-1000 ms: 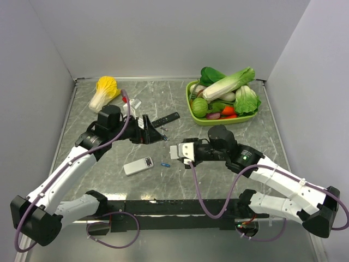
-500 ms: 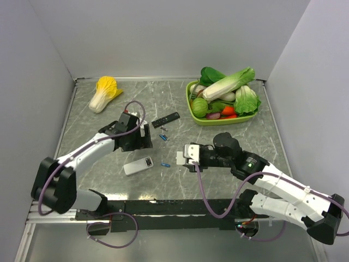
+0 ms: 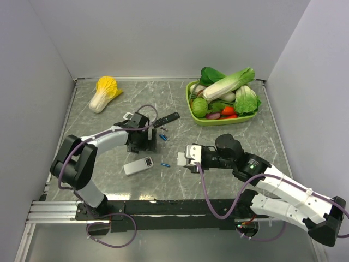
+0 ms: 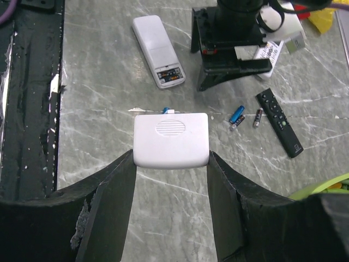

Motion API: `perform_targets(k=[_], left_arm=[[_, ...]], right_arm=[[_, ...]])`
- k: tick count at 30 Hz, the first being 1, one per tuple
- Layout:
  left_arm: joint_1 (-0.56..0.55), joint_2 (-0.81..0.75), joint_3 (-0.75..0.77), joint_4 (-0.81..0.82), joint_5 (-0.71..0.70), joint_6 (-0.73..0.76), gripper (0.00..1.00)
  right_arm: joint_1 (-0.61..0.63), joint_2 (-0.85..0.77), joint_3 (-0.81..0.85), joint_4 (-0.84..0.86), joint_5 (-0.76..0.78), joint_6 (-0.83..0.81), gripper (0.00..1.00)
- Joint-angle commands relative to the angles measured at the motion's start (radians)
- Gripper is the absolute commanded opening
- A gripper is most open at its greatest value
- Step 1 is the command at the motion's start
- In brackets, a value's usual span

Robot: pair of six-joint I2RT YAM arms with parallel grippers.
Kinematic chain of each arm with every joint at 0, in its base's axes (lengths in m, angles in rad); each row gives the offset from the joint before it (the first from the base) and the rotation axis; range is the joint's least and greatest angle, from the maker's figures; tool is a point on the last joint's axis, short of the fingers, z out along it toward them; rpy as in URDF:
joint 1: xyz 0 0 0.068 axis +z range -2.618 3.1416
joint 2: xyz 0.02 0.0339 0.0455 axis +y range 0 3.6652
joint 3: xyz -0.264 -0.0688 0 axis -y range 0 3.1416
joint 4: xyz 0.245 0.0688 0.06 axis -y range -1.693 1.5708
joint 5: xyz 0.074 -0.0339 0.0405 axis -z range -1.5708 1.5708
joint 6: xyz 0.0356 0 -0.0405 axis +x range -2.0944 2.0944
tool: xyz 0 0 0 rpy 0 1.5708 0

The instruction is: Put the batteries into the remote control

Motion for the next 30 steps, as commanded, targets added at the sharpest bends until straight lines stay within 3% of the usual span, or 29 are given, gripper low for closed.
perform_targets(k=[1, 15, 23, 30], left_arm=[[-0.092, 0.043, 0.023, 0.007, 0.104, 0.058, 0.99], [-0.195, -0.071, -0.08, 0.017, 0.282, 0.046, 0.88], [-0.186, -0.173, -0.069, 0.021, 0.213, -0.043, 0.9], [-0.048, -0.304, -0.058, 0.015, 0.043, -0.135, 0.9]], right_arm=[[-0.007, -0.001, -0.01, 0.027, -0.007, -0.009, 0.05], [-0.005, 0.122, 0.023, 0.057, -0.03, -0.047, 0.04], [-0.005, 0.183, 0.049, 0.062, -0.048, -0.023, 0.04], [-0.002, 0.27, 0.048, 0.161, -0.079, 0.224, 0.01]])
